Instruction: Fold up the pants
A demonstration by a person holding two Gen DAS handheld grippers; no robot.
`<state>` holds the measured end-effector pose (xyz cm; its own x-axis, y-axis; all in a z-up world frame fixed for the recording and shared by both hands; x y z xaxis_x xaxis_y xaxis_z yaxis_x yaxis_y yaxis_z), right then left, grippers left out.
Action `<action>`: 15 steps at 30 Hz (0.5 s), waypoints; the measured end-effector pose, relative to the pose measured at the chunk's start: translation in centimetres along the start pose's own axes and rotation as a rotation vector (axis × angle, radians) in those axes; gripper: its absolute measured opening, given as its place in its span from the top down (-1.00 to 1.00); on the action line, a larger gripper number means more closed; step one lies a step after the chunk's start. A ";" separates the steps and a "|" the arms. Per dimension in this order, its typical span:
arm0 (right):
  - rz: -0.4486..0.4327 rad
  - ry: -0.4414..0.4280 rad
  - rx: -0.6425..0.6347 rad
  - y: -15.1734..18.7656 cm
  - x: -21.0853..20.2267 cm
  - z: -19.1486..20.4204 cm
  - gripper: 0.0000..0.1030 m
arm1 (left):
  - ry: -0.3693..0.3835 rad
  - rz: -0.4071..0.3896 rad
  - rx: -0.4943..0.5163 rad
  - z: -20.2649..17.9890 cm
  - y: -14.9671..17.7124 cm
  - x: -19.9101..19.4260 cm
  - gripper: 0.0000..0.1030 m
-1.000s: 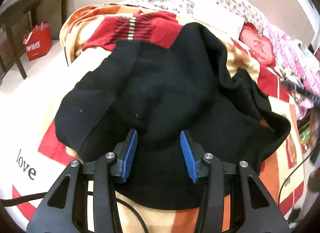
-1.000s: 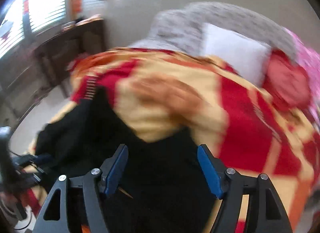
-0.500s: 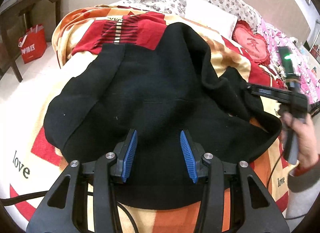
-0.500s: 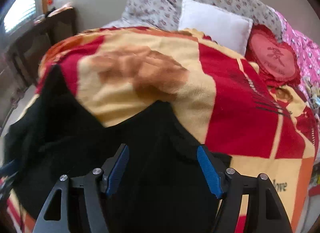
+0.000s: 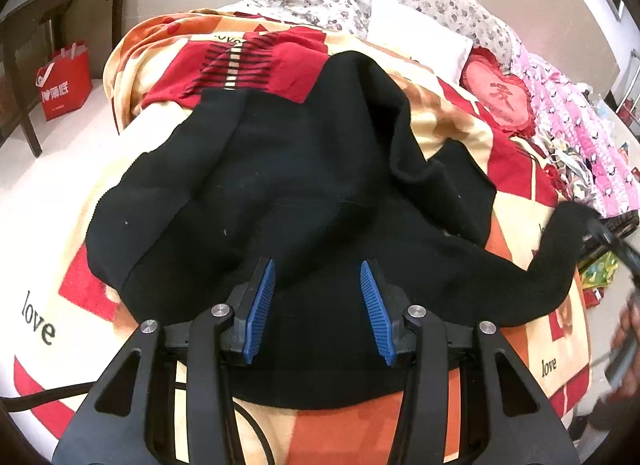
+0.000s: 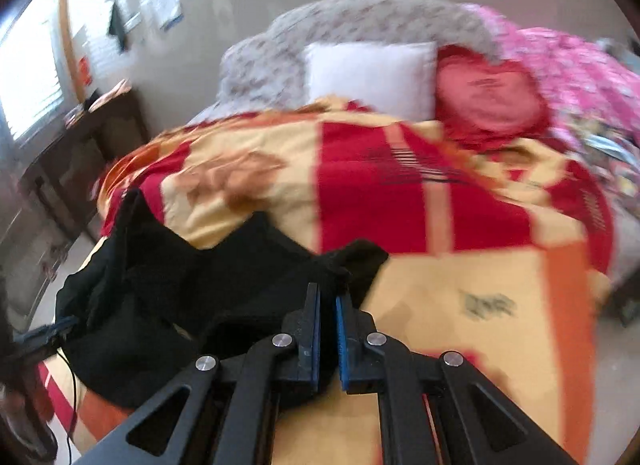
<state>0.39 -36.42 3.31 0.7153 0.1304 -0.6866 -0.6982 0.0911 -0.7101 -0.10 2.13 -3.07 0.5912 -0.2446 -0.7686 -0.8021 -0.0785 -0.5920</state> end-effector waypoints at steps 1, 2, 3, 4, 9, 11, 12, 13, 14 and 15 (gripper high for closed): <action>-0.010 0.016 0.025 0.9 -1.7 -1.2 0.88 | -0.003 0.003 0.001 -0.1 0.1 0.0 0.15; -0.015 0.028 0.059 2.1 -3.3 -2.7 0.88 | -0.004 0.006 0.002 -0.1 0.2 0.0 0.15; -0.009 0.028 0.097 3.3 -4.6 -4.1 0.88 | -0.004 0.008 0.002 -0.1 0.3 -0.1 0.15; 0.008 0.025 0.131 4.5 -5.3 -5.3 0.88 | -0.005 0.009 0.000 -0.2 0.4 -0.2 0.15; 0.079 -0.021 0.283 10.4 -6.8 -10.1 0.47 | -0.037 -0.008 -0.021 1.2 0.6 -1.3 0.15; 0.082 0.017 0.288 11.5 -7.4 -11.1 0.05 | -0.071 -0.016 -0.033 2.3 0.5 -1.8 0.15; 0.075 0.022 0.296 11.7 -7.6 -11.5 0.00 | -0.091 -0.019 -0.042 2.9 0.4 -2.0 0.15; 0.070 0.021 0.305 11.6 -7.5 -11.8 0.00 | -0.104 -0.020 -0.050 3.3 0.4 -2.1 0.15; 0.069 0.018 0.307 11.3 -7.1 -12.0 0.00 | -0.115 -0.019 -0.063 3.9 0.4 -2.2 0.15; 0.073 0.014 0.299 11.0 -6.4 -12.0 0.00 | -0.118 -0.017 -0.077 4.4 0.5 -2.2 0.15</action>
Point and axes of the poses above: each gripper's, at about its wrist camera, not at the fingertips, and x roughly the way its jaws point, z to its left, y to its underside, the point moved 2 cm from there along x, roughly the way its jaws point, and after that the axes turned 3 degrees about x, right-handed, at the moved point
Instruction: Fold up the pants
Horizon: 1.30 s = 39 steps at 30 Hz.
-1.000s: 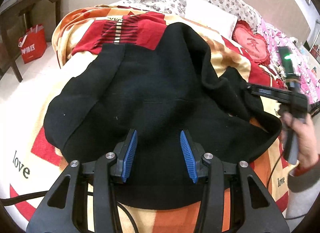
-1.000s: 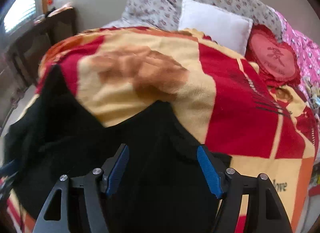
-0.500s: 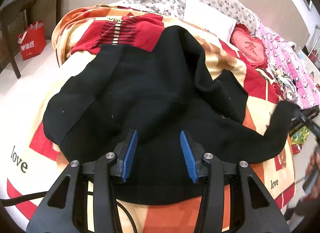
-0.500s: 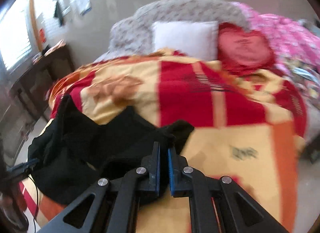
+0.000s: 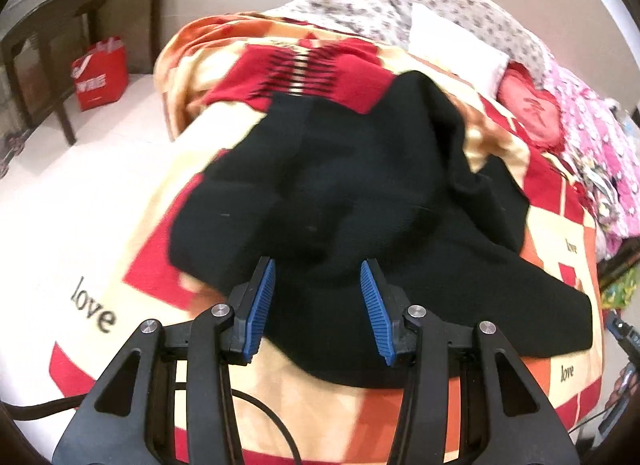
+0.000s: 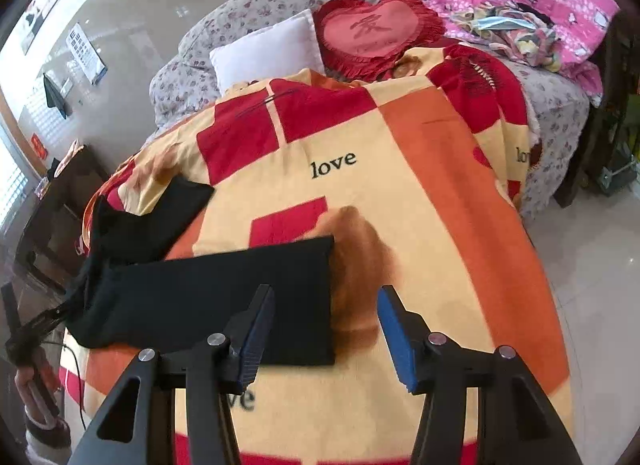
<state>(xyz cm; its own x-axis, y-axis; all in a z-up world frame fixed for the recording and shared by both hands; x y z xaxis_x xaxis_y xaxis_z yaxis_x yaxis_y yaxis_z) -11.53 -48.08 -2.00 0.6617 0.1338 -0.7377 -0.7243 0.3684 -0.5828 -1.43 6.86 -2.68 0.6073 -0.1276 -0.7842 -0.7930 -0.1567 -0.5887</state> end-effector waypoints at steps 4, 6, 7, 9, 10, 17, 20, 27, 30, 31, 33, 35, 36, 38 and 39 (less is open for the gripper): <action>0.053 0.015 -0.047 -1.0 4.3 0.9 0.00 | -0.008 -0.003 -0.021 0.8 0.1 -0.3 0.15; 0.075 -0.024 -0.071 -1.0 6.2 1.7 0.33 | -0.018 -0.010 -0.008 0.6 0.2 -0.5 0.15; 0.073 -0.043 -0.084 -1.0 6.8 2.1 0.47 | -0.020 -0.012 -0.002 0.6 0.2 -0.5 0.15; 0.048 -0.015 -0.130 -1.0 7.5 3.1 0.73 | -0.027 -0.017 0.007 0.4 0.1 -0.6 0.15; 0.039 -0.004 -0.146 -1.2 7.6 3.4 0.75 | -0.029 -0.018 0.005 0.4 -0.1 -0.5 0.15; -0.011 0.159 -0.275 -3.9 7.6 5.3 0.76 | -0.042 -0.017 -0.010 0.2 0.2 1.0 0.15; 0.067 0.183 -0.272 -3.1 10.1 4.8 0.76 | -0.058 0.019 0.002 0.4 0.6 2.3 0.15; -0.055 0.091 -0.218 -5.0 6.1 6.6 0.10 | -0.063 -0.009 -0.043 2.7 -0.5 1.2 0.15; -0.063 -0.071 -0.252 -5.5 5.4 10.8 0.02 | -0.066 0.003 -0.052 3.5 -1.3 1.6 0.15; -0.055 -0.124 -0.274 -5.7 5.5 12.4 0.02 | -0.070 0.011 -0.054 3.6 -1.3 2.0 0.15; -0.038 -0.234 -0.325 -5.8 6.3 16.6 0.01 | -0.082 0.036 -0.068 4.1 -1.1 3.3 0.07; -0.021 -0.318 -0.356 -6.0 7.7 20.5 0.01 | -0.091 0.019 -0.068 4.5 -0.8 3.7 -0.02; -0.010 -0.358 -0.377 -6.1 8.6 22.6 0.01 | -0.093 0.018 -0.062 4.4 -0.8 3.7 -0.02; 0.014 -0.400 -0.433 -6.3 10.4 26.8 0.01 | -0.092 0.034 -0.047 4.3 -1.0 3.6 -0.02; 0.022 -0.405 -0.456 -6.1 11.2 28.5 0.01 | -0.082 0.040 -0.044 4.3 -1.2 3.5 -0.02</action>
Point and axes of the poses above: each gripper's, at about its wrist camera, not at the fingertips, and x roughly the way its jaws point, z to its left, y to its underside, the point moved 2 cm from there along x, roughly the way its jaws point, and after that the axes turned 3 degrees about x, right-handed, at the moved point
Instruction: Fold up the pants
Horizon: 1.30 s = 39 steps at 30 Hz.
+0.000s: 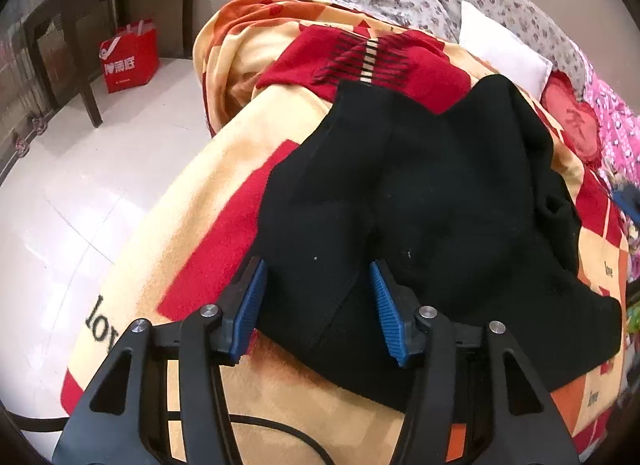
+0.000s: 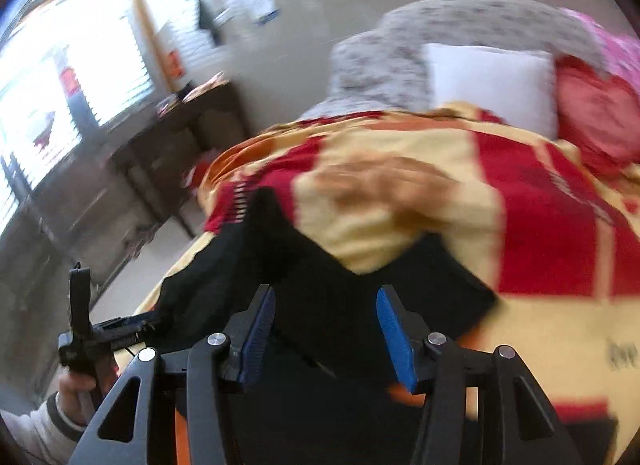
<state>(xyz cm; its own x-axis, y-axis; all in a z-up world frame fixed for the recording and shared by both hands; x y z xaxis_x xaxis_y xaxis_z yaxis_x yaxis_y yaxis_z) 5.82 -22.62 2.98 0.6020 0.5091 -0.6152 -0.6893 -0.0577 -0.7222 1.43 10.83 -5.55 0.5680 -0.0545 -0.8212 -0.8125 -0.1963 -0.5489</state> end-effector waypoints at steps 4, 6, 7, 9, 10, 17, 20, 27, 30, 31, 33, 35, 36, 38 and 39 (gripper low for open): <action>0.036 -0.028 -0.071 -2.9 5.1 3.4 0.00 | 0.019 -0.027 -0.015 0.5 -1.4 -0.8 -0.02; 0.059 -0.016 -0.118 -4.4 7.9 4.8 -0.01 | 0.035 -0.033 -0.020 0.5 -2.3 -0.8 -0.02; 0.076 -0.013 -0.136 -5.1 9.3 5.0 -0.01 | 0.040 -0.033 -0.022 0.5 -2.6 -0.7 -0.02; 0.141 -0.019 -0.148 -6.1 12.6 5.0 -0.01 | 0.048 -0.031 -0.016 0.2 -3.1 -0.1 -0.02; 0.175 -0.030 -0.152 -6.4 14.0 5.1 0.00 | 0.045 -0.027 -0.006 0.0 -3.2 0.3 -0.02; 0.146 -0.135 -0.113 -6.7 13.1 3.8 0.79 | -0.001 0.033 0.001 -0.1 -4.4 3.7 -0.03; 0.096 -0.198 -0.149 -6.2 8.2 5.1 0.89 | 0.002 0.037 -0.023 0.2 -4.7 3.9 -0.03; 0.080 -0.286 -0.278 -1.2 -1.2 9.1 0.92 | 0.031 0.029 -0.074 1.0 -4.2 2.9 -0.03; 0.005 -0.105 -0.301 -1.4 -1.1 8.3 0.49 | 0.056 0.021 -0.070 0.3 -4.4 2.3 -0.03; -0.002 -0.051 -0.297 -1.8 -0.4 7.8 0.14 | 0.063 0.011 -0.068 0.1 -4.6 2.0 -0.03; 0.015 0.009 -0.277 -2.5 1.9 6.9 -0.35 | 0.068 -0.008 -0.064 0.0 -5.1 1.7 -0.05; 0.047 -0.022 -0.239 -3.5 4.4 6.3 -0.35 | 0.075 -0.002 -0.068 0.0 -5.6 2.0 -0.20; 0.063 -0.021 -0.226 -4.0 6.0 6.1 -0.35 | 0.082 0.005 -0.074 0.0 -5.8 2.3 -0.20; 0.090 -0.014 -0.235 -5.0 8.6 6.1 -0.35 | 0.081 0.015 -0.070 -0.2 -6.1 3.0 -0.20; 0.112 -0.013 -0.244 -5.4 10.1 6.2 -0.35 | 0.079 0.018 -0.061 -0.5 -6.3 3.3 -0.20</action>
Point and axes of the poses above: each gripper's, at about its wrist camera, not at the fingertips, and x roughly the way its jaws point, z to its left, y to its underside, the point moved 2 cm from there along x, roughly the way its jaws point, and after that the axes turned 3 degrees about x, right-handed, at the moved point
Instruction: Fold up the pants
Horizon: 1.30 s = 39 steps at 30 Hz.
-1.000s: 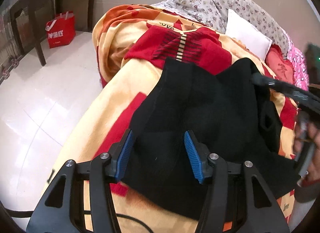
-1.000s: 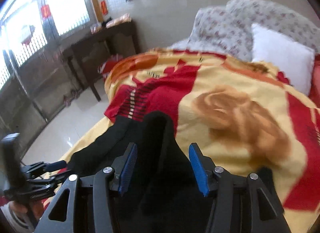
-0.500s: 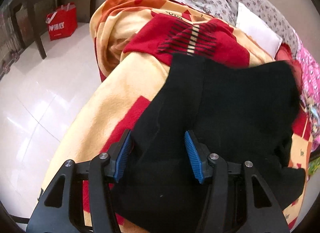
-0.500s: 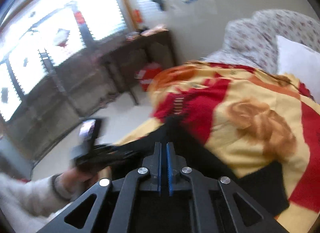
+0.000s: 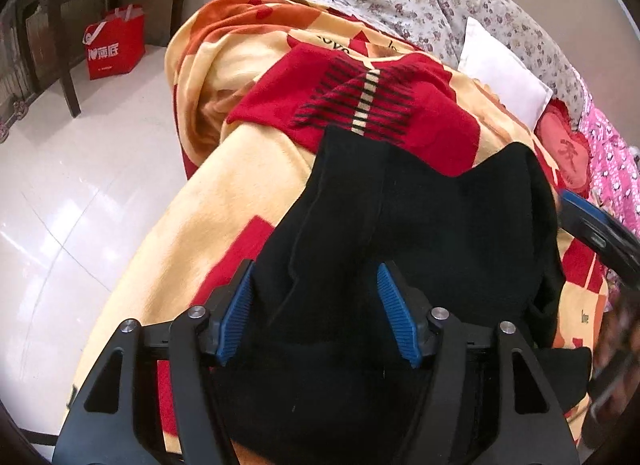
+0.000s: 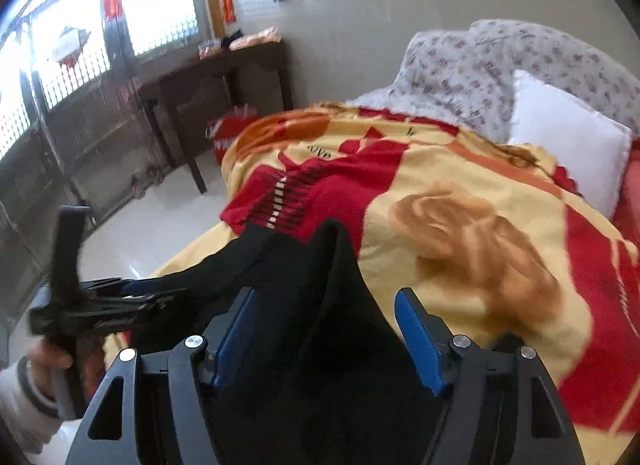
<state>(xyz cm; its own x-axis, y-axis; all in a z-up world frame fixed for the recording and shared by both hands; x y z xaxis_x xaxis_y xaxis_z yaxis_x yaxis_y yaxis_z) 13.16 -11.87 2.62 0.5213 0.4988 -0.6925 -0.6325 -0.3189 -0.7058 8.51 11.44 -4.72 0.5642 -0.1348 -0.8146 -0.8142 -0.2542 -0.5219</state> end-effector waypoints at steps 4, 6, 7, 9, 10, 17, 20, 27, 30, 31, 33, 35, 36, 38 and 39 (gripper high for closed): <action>0.098 -0.026 0.029 -1.5 6.1 -1.4 0.13 | -0.041 0.032 0.033 -0.3 -0.8 2.0 -0.20; 0.110 -0.094 0.078 -1.5 7.4 -2.2 0.58 | -0.090 0.020 0.056 -0.2 -1.3 2.4 -0.20; 0.094 -0.113 0.091 -1.3 6.8 -2.3 0.65 | -0.103 0.027 0.060 -0.1 -1.4 2.5 -0.20; 0.053 -0.150 0.071 -0.8 4.4 -1.7 0.71 | -0.093 0.025 0.050 0.5 -1.5 2.4 -0.20; 0.035 -0.172 0.062 -0.4 2.6 -1.2 0.71 | -0.083 0.023 0.042 0.7 -1.5 2.3 -0.20; 0.067 -0.293 -0.116 6.9 -6.5 6.5 0.71 | 0.065 0.005 -0.103 4.9 -0.6 -0.7 -0.20; 0.167 -0.301 -0.116 11.6 -4.6 8.4 0.71 | 0.073 -0.029 -0.146 7.3 0.3 -3.4 -0.20; 0.198 -0.303 -0.082 16.1 -2.3 9.9 0.71 | 0.080 -0.099 -0.210 10.8 1.7 -8.9 -0.41; 0.192 -0.306 -0.038 15.9 -2.8 9.4 0.65 | 0.123 -0.093 -0.149 8.8 1.7 -9.0 -0.46; 0.197 -0.302 -0.029 15.8 -3.0 9.4 0.63 | 0.138 -0.083 -0.132 8.2 1.7 -8.6 -0.52; 0.213 -0.298 -0.020 15.5 -3.9 9.3 0.43 | 0.155 -0.043 -0.085 6.3 1.9 -7.4 -0.53; 0.188 -0.302 -0.016 15.6 -5.9 9.0 0.26 | 0.151 -0.005 -0.041 4.8 2.1 -5.9 -0.53; 0.175 -0.303 -0.008 15.8 -7.0 8.5 0.22 | 0.138 0.019 -0.019 4.0 2.2 -4.9 -0.53; 0.150 -0.297 0.041 16.5 -9.5 7.0 0.20 | 0.103 0.059 0.011 3.2 2.5 -3.4 -0.53; 0.140 -0.283 0.067 16.9 -10.4 6.1 0.20 | 0.093 0.073 0.018 3.0 2.7 -2.8 -0.53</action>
<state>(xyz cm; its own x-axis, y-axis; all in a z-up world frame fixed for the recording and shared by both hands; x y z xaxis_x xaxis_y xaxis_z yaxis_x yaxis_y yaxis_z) -6.44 -17.53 -1.17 0.2523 0.6612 -0.7065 -0.7280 -0.3513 -0.5887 4.35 13.99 -4.65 0.5129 -0.2411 -0.8239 -0.8555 -0.2231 -0.4673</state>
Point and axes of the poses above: each gripper's, at about its wrist camera, not at the fingertips, and x roughly the way its jaws point, z to its left, y to its underside, the point moved 2 cm from there along x, roughly the way its jaws point, and after that the axes turned 3 degrees about x, right-handed, at the moved point
